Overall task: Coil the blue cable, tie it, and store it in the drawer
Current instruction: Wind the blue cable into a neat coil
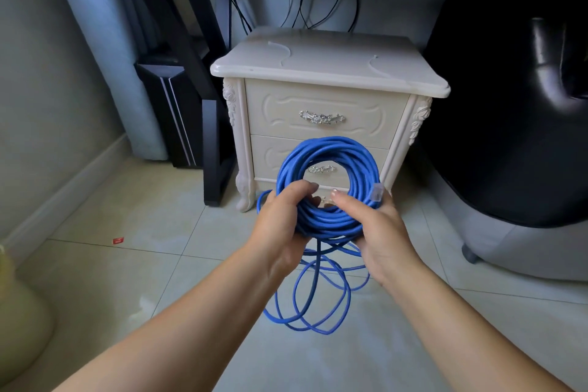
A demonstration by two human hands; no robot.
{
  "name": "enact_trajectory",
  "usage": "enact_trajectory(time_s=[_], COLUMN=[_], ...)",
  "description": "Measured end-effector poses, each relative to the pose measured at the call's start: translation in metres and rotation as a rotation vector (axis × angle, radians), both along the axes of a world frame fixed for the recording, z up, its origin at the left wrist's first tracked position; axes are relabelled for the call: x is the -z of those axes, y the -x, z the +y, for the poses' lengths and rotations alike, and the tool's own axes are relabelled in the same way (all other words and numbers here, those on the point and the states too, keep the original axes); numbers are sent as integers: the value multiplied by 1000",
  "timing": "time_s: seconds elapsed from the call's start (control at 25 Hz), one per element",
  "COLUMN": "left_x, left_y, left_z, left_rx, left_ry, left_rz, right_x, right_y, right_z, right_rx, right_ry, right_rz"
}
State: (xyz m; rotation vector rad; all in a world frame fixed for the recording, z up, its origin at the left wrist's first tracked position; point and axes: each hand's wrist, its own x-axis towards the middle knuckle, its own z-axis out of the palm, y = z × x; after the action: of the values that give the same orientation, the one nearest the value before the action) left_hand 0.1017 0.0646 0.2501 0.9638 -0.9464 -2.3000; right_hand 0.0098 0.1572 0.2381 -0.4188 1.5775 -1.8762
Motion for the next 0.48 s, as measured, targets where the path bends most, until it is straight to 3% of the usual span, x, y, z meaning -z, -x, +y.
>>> enact_trajectory(time_s=[0.12,0.28,0.36,0.48], left_x=[-6,-21,-27,-26], left_y=[-2,-7,-9,-8], left_z=[-2,-14,-22,-28], left_rx=[176,282,330,273], left_ry=[271,565,594,405], left_rz=[-87,-133,-118,-100], right_x=[-3,-17,-20,-21], right_y=[10,21,21,20], right_z=[2,6,10,14], right_rx=[129,111,72,62], right_ry=[-47,-37,-80,-82], right_rz=[-59,-8,36,-68])
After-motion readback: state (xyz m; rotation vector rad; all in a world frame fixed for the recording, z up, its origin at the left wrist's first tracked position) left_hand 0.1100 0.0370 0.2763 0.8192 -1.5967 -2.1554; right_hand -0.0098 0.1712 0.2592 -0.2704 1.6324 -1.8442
